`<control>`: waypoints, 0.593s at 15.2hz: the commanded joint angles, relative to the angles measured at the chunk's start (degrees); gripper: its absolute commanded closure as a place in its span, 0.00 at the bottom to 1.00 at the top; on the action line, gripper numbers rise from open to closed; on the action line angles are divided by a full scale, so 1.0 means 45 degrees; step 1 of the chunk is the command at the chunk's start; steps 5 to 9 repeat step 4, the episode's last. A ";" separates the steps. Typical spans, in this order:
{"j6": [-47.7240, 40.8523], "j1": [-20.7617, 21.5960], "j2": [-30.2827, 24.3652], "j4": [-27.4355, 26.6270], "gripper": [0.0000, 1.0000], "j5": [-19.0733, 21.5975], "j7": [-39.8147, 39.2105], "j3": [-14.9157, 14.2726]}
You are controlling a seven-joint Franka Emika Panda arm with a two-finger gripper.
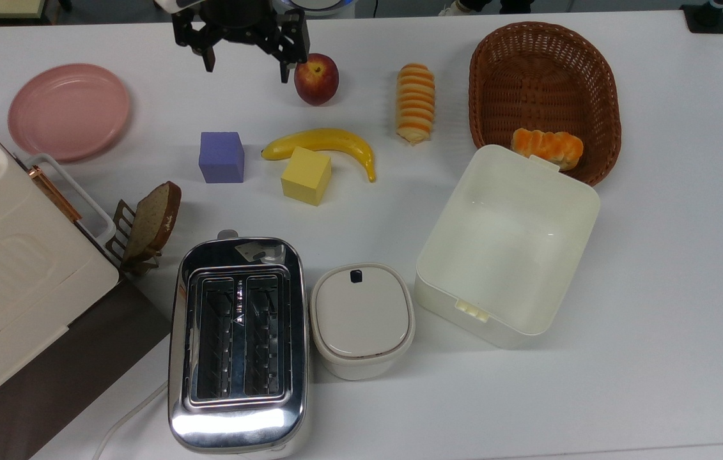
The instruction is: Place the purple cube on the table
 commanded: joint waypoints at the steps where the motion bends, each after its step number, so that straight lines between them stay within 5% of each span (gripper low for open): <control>1: -0.0087 -0.0311 0.0060 -0.0058 0.00 0.0248 0.0273 0.0191; 9: -0.0107 -0.0271 0.0021 -0.0078 0.00 0.0289 0.0312 0.0191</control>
